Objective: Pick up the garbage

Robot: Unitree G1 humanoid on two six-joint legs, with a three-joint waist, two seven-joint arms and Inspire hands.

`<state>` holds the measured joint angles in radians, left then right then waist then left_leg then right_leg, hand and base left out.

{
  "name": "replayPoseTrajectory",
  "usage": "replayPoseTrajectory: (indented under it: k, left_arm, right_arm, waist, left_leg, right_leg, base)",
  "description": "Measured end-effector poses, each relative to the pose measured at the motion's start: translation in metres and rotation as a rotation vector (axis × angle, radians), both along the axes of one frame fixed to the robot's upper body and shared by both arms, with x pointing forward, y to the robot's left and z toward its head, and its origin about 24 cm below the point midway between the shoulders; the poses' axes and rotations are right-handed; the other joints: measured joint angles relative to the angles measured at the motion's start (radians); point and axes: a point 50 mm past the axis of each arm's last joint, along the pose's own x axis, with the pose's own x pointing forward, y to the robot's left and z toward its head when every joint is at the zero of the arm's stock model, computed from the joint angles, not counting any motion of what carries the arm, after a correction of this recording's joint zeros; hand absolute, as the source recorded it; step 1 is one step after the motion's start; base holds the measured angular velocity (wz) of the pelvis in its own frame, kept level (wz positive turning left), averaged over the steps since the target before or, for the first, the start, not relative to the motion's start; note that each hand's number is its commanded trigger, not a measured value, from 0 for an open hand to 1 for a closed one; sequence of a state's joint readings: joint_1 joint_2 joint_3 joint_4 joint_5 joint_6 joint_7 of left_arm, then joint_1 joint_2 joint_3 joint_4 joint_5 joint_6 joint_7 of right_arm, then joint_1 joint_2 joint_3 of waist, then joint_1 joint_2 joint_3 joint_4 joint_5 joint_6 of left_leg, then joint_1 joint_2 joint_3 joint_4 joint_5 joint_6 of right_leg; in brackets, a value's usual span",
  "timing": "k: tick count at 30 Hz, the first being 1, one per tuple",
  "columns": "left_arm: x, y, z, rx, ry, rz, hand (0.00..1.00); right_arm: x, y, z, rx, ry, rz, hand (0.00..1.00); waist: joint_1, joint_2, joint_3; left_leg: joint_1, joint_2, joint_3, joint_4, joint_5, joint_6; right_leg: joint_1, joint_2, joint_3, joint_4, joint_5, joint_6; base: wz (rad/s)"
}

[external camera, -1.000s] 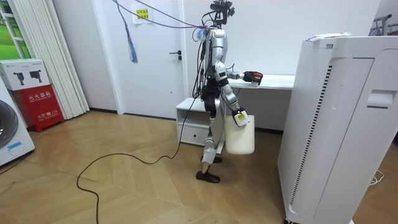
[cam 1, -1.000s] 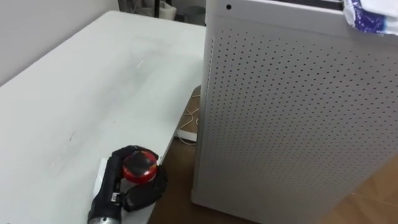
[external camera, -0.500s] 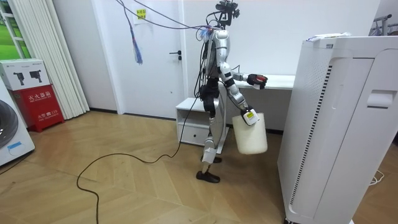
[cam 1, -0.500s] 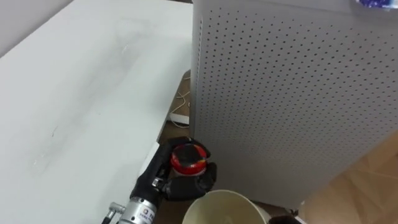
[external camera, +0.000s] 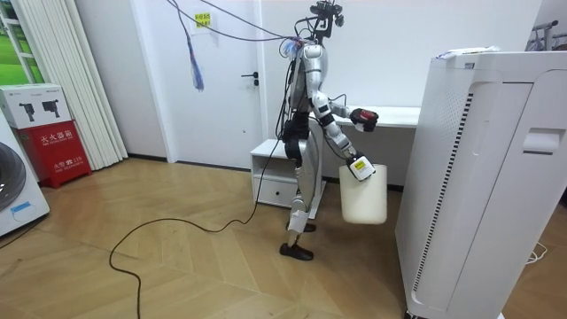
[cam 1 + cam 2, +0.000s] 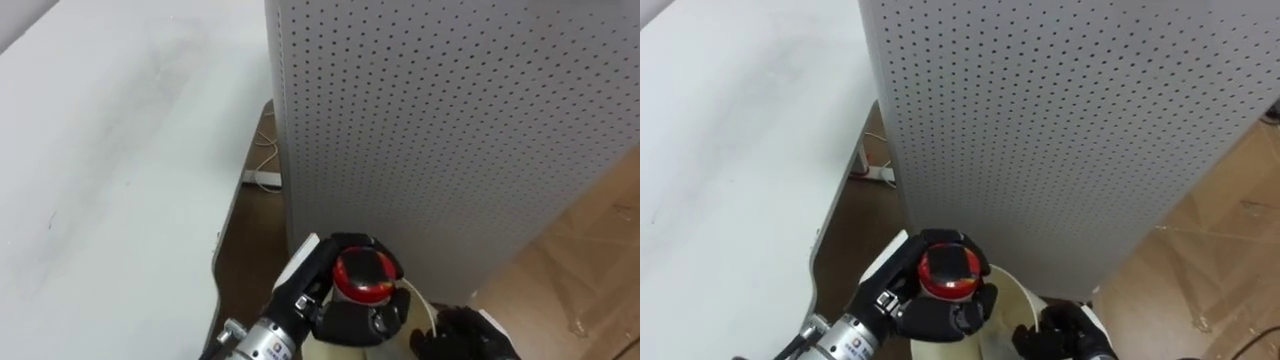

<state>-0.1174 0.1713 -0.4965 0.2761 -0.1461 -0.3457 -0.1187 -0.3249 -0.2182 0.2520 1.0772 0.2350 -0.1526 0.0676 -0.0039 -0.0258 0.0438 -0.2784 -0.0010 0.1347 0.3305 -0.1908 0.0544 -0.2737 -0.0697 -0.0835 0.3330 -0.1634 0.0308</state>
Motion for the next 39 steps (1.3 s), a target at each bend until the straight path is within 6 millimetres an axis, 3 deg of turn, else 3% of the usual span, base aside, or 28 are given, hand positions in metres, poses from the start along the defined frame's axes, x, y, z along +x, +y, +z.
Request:
replayPoseTrajectory:
  k: [1,7,15,29,32,33,36,39]
  left_arm:
    - [0.0,0.0,-0.001,0.004,0.008,-0.004,0.0]
    - [-0.005,-0.005,-0.017,0.046,0.086,-0.044,0.0]
    - [-0.007,-0.008,-0.021,0.059,0.122,-0.061,0.0]
    - [-0.005,-0.005,-0.017,0.089,0.095,-0.066,0.0]
    - [-0.004,-0.002,-0.012,0.108,0.057,-0.056,0.0]
    - [-0.003,-0.003,-0.007,0.118,0.026,-0.054,0.0]
    - [-0.003,-0.004,0.009,0.127,-0.069,-0.039,0.0]
    - [-0.001,0.002,0.022,0.129,-0.155,0.018,0.0]
  right_arm:
    - [0.003,0.001,0.002,0.0,-0.008,0.003,1.0]
    - [0.003,0.001,0.002,0.0,-0.009,0.002,1.0]
    - [0.003,0.001,0.002,0.002,-0.004,0.007,1.0]
    - [-0.008,-0.009,-0.004,-0.007,0.035,-0.04,1.0]
    - [-0.019,-0.009,-0.011,0.0,0.054,-0.042,1.0]
    - [-0.024,-0.009,-0.013,0.005,0.057,-0.04,1.0]
    - [-0.034,-0.006,-0.015,0.018,0.044,-0.041,1.0]
    - [-0.045,-0.008,-0.02,0.022,0.056,-0.053,1.0]
  waist:
    - [-0.002,0.003,0.0007]
    - [-0.003,0.013,0.0005]
    - [-0.009,0.029,0.0005]
    - [-0.024,0.024,-0.0026]
    - [-0.026,0.018,-0.0048]
    - [-0.025,0.013,-0.0103]
    - [-0.026,0.006,-0.0162]
    - [-0.029,0.006,-0.0179]
  left_leg:
    - [-0.01,0.0,0.001,0.005,0.0,0.0]
    - [-0.023,0.004,0.002,0.014,0.0,0.0]
    - [-0.024,0.004,0.004,0.014,0.0,0.0]
    - [-0.001,0.004,0.019,0.012,0.001,0.001]
    - [0.029,0.002,0.019,0.0,0.001,0.001]
    - [0.035,0.002,0.019,-0.004,0.001,0.001]
    - [0.051,0.002,0.019,-0.005,0.001,0.001]
    - [0.086,0.003,0.019,-0.014,0.001,0.001]
  right_leg:
    - [-0.015,0.0,0.002,0.013,0.0,0.0]
    - [-0.025,0.002,0.002,0.017,0.0,0.0]
    - [-0.035,0.0,0.002,0.031,0.0,0.0]
    - [-0.023,-0.004,0.0,0.041,-0.006,-0.007]
    - [0.01,-0.002,0.001,0.022,-0.007,-0.007]
    - [0.016,-0.002,0.001,0.019,-0.007,-0.007]
    - [0.033,0.0,0.003,0.014,-0.007,-0.007]
    - [0.068,0.0,0.0,0.005,-0.007,-0.007]
  base:
    - [-0.07]
    - [-0.01]
    - [0.0]
    - [-0.02]
    - [0.0]
    - [0.0]
    - [0.0]
    - [0.0]
